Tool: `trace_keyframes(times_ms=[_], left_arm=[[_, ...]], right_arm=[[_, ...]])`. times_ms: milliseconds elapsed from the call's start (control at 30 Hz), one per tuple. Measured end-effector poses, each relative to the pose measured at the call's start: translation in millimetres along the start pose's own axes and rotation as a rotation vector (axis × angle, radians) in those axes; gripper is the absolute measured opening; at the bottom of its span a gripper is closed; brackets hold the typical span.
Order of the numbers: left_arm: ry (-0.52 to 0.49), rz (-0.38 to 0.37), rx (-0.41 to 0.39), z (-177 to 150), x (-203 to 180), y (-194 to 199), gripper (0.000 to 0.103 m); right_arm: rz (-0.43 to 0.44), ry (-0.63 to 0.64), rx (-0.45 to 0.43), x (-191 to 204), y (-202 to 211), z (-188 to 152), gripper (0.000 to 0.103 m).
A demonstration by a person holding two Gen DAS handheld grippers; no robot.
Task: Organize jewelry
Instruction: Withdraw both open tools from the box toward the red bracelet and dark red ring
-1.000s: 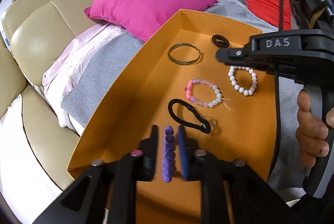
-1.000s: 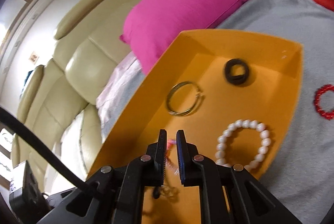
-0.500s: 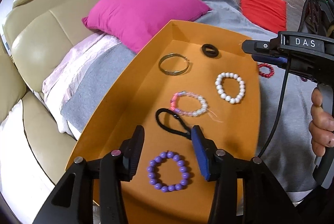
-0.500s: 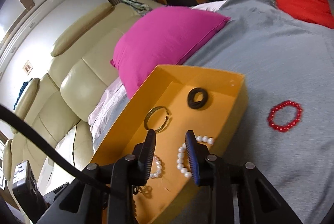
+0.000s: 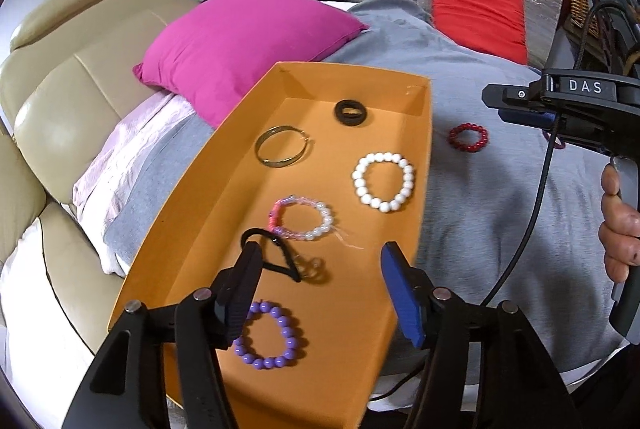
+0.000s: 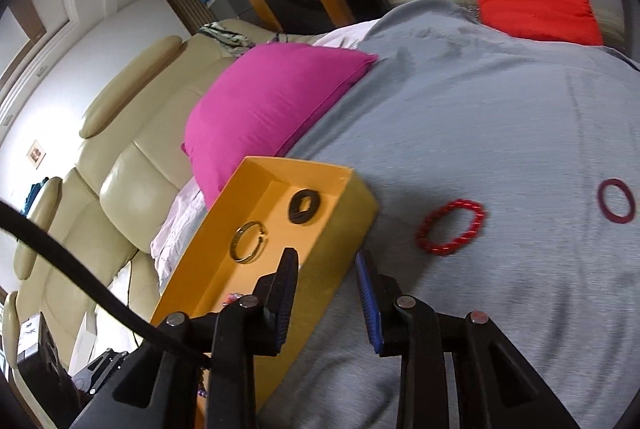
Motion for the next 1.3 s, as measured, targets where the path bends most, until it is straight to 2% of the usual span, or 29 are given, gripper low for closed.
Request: trace_keyframes(times_ms=[367,667,967,1300], left_arm=[[-0.058,-0.012,-0.039,9.1,-35.3,18.2,0.063],[-0.130,-0.042,-0.117,23.8,-80.9,47.7,0.063],[-0.205,-0.079,-0.172,30.2,-125.6,67.1,0.064],[-0.255,-0.098,-0.186,30.8,-154.1,72.9,0.064]], right_arm=[[-0.048,-0.027,-0.045,-29.9,49.3,2.2,0.032],[-0.082,-0.061,-0.083,-56.9,84.9,1.1,0.032],[-0.115,-0.096,-0.093,-82.0,106.3,-1.9,0.032],[-0.134,-0.123,-0.107,-97.5,122.8,-2.8,0.032]])
Point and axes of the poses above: each gripper's, at about its wrist camera, not at the fingertips, and y roughly against the way its jaws point, x to its left, z to its top, the point moved 1 cm from there along -y, roughly the way its jaws point, and after that the axes turned 15 degrees about z, right-handed, at the moved point
